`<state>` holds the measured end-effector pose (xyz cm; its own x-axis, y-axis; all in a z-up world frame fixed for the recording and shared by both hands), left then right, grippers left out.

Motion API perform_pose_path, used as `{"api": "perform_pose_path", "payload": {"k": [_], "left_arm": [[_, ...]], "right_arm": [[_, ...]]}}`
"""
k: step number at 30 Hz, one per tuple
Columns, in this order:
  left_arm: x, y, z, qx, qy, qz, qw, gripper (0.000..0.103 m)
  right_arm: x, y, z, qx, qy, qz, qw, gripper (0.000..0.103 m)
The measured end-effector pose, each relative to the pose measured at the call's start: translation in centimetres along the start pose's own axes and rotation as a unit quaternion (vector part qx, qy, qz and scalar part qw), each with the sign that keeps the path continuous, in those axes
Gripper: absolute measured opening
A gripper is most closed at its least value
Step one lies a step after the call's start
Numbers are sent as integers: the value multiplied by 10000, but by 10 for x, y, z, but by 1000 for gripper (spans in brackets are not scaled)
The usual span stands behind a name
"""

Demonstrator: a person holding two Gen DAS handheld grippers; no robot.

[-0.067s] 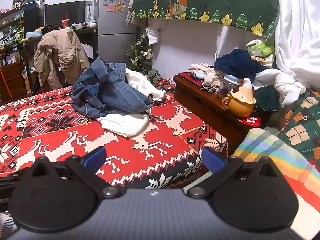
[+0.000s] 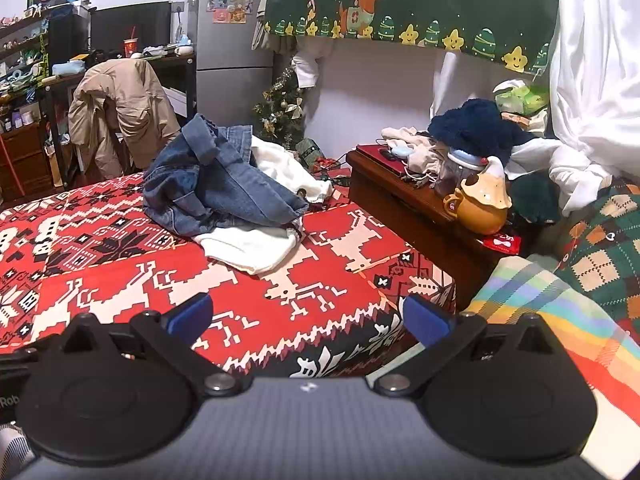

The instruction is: Fold clothes

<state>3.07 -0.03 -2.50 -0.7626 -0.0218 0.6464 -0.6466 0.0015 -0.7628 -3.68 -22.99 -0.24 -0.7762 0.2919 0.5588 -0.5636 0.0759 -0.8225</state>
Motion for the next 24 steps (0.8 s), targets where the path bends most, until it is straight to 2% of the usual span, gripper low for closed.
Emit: {"api": "perform_pose_path", "payload": {"k": [6,24], "left_arm": [[3,1,12,-220,-81,170,9996,102],[1,3,14,-343,29,99,9994,102]], "right_arm": [[4,3,-1,-19,5,14,10000,102],[-2,1,0,-73,-44,-68,9999,102]]}}
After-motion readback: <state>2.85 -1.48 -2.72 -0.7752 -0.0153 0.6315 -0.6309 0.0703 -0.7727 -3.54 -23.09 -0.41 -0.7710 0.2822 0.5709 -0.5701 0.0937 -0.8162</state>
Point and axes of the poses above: each gripper's, at about its wrist camera, not at the fingertips, and x roughly against the way its jaws point, z to its right, y to its underside, the point moved 4 cm from there along -x, roughly the way its jaws point, and after that the axes turned 2 degrees about x, right-handed, at the moved point
